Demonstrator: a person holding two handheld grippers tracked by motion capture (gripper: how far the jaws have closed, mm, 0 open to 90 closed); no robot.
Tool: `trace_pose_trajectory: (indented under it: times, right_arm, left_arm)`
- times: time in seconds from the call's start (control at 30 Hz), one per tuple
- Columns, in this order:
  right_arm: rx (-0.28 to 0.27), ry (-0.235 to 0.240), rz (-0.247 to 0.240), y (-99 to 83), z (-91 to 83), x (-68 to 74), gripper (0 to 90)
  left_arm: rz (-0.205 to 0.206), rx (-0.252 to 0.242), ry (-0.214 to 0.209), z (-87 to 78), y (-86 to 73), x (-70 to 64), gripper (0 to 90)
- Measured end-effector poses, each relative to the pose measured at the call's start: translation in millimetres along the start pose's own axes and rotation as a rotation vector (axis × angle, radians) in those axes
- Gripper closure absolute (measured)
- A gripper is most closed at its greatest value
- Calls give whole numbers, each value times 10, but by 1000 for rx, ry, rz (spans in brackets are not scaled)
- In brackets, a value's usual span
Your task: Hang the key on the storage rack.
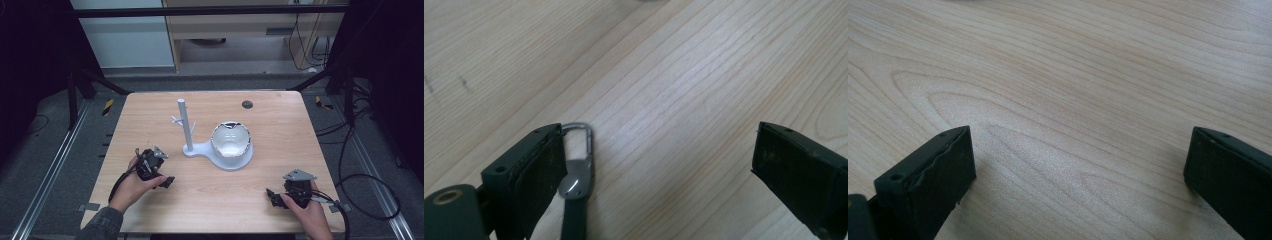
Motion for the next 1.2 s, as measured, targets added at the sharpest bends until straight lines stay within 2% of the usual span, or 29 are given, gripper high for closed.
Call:
trace_pose_trajectory:
  times: [0.07, 0.17, 0.2, 0.3, 0.4, 0.53, 0.63, 0.67, 0.8, 0.9, 1.03, 1.2]
  right_arm:
    - [0, 0, 0, 0, 0, 1, 5]
    - [0, 0, 0, 0, 0, 1, 5]
    - [0, 0, 0, 0, 0, 0, 5]
    - [0, 0, 0, 0, 0, 0, 5]
    - [0, 0, 0, 0, 0, 1, 5]
    - [0, 0, 0, 0, 0, 1, 5]
    - [0, 1, -1, 0, 0, 1, 5]
    - [0, 1, -1, 0, 0, 1, 5]
    - [0, 1, -1, 0, 0, 2, 5]
    - [0, 1, -1, 0, 0, 2, 5]
    - [0, 1, -1, -1, -1, 3, 5]
    - [0, 1, -1, -1, -1, 3, 5]
  left_arm:
    - [-9, 30, -6, -26, 11, 37, 72]
    - [18, 95, -4, -68, 29, 84, 90]
    - [15, 103, 1, -73, 34, 100, 103]
    - [7, 182, -11, -104, 39, 173, 106]
    - [5, 224, -8, -137, 45, 225, 123]
    - [8, 288, -10, -169, 50, 260, 195]
    - [9, 307, -9, -169, 57, 267, 210]
    - [12, 316, -8, -175, 72, 276, 266]
    - [17, 332, -3, -169, 86, 284, 300]
    - [34, 364, 5, -156, 85, 295, 327]
    - [31, 383, 6, -135, 58, 311, 385]
    - [12, 382, -8, -87, 27, 357, 469]
Point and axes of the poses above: each handheld gripper's, and its own axes: z roughly forward along the jaws, y roughly out of its top, x roughly to its left, the point moved 2 cm from there along z, roughly forward along the jaws, and after that the axes turned 3 degrees about z, right-handed, at the moved point
